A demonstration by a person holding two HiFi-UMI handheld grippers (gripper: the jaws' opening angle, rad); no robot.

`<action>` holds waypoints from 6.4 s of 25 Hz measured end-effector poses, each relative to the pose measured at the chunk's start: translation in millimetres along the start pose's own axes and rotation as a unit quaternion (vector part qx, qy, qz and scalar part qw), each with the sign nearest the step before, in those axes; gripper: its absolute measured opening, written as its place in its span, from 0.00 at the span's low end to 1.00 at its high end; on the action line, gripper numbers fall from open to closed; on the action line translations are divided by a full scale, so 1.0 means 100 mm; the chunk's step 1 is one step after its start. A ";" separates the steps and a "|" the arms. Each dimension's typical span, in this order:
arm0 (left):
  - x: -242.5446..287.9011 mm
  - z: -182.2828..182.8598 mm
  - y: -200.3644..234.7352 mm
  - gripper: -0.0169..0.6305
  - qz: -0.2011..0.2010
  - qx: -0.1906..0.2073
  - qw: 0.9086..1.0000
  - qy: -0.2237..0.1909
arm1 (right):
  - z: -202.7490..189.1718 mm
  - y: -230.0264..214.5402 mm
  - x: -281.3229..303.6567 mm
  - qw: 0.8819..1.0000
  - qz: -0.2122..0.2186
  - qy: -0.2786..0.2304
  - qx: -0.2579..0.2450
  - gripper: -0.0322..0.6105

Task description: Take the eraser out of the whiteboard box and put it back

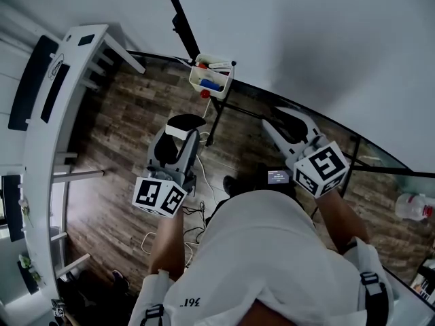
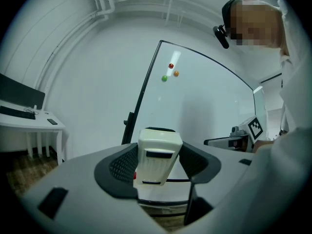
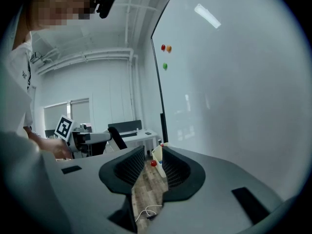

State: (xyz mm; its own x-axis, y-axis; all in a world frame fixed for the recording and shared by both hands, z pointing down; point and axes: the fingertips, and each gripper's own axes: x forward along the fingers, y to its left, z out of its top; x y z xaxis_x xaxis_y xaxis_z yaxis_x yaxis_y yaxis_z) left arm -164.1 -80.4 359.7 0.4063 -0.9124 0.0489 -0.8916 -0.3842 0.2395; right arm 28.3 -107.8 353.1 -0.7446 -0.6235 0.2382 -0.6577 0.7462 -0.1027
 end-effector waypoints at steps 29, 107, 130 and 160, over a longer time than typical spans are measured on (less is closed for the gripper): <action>-0.24 -0.44 -0.13 0.45 0.002 -0.027 0.999 0.033 | -0.32 0.01 -0.04 0.999 0.002 0.029 0.041 0.24; 1.35 -0.24 0.40 0.45 -0.050 -0.003 0.998 0.038 | 0.18 -0.20 0.98 1.000 0.018 0.009 0.001 0.20; 1.74 -0.91 0.64 0.45 -0.024 0.003 0.995 0.092 | -0.19 -0.23 1.27 0.998 0.031 0.054 0.017 0.20; 1.71 -1.01 0.54 0.45 -0.040 0.047 0.990 0.127 | -0.27 -0.20 1.14 0.998 0.026 0.057 0.019 0.20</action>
State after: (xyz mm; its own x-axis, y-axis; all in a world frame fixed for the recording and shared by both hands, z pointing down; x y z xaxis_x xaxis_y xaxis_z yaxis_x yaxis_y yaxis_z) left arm -122.7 -243.4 479.0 0.5029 -0.8185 0.2778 -0.8643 -0.4761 0.1621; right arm -40.3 -187.2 408.4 -0.7622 -0.5515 0.3389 -0.6232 0.7668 -0.1538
